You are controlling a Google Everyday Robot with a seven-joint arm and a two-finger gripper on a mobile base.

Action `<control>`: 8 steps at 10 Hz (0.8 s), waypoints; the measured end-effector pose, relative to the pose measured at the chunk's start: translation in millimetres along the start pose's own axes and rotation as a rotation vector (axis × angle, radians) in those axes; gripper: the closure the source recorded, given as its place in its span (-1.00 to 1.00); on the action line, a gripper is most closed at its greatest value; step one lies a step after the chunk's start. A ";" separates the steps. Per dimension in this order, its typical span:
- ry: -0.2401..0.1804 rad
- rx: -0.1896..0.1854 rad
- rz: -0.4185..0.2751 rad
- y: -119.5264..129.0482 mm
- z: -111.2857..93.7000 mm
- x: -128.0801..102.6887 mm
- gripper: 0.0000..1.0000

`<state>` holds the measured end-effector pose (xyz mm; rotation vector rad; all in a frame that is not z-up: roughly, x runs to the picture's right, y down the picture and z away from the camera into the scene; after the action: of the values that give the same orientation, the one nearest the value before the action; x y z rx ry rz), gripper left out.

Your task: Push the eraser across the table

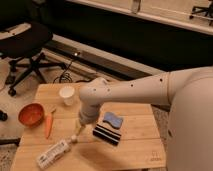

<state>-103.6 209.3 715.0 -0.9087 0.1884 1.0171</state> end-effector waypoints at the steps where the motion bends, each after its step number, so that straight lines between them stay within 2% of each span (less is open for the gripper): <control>1: 0.004 -0.017 0.011 1.4 7.6 10.5 0.25; 2: 0.002 -0.021 0.022 -1.7 10.5 17.8 0.41; 3: 0.001 -0.009 0.038 -10.1 10.9 29.2 0.66; 4: 0.006 0.016 0.056 -21.2 8.6 39.7 0.86; 5: 0.018 0.043 0.075 -32.9 5.3 50.3 0.97; 7: 0.058 0.076 0.101 -46.7 4.8 68.1 1.00; 8: 0.081 0.074 0.108 -47.1 9.5 73.9 1.00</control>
<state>-28.3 254.7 708.7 -0.8808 0.3446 1.0672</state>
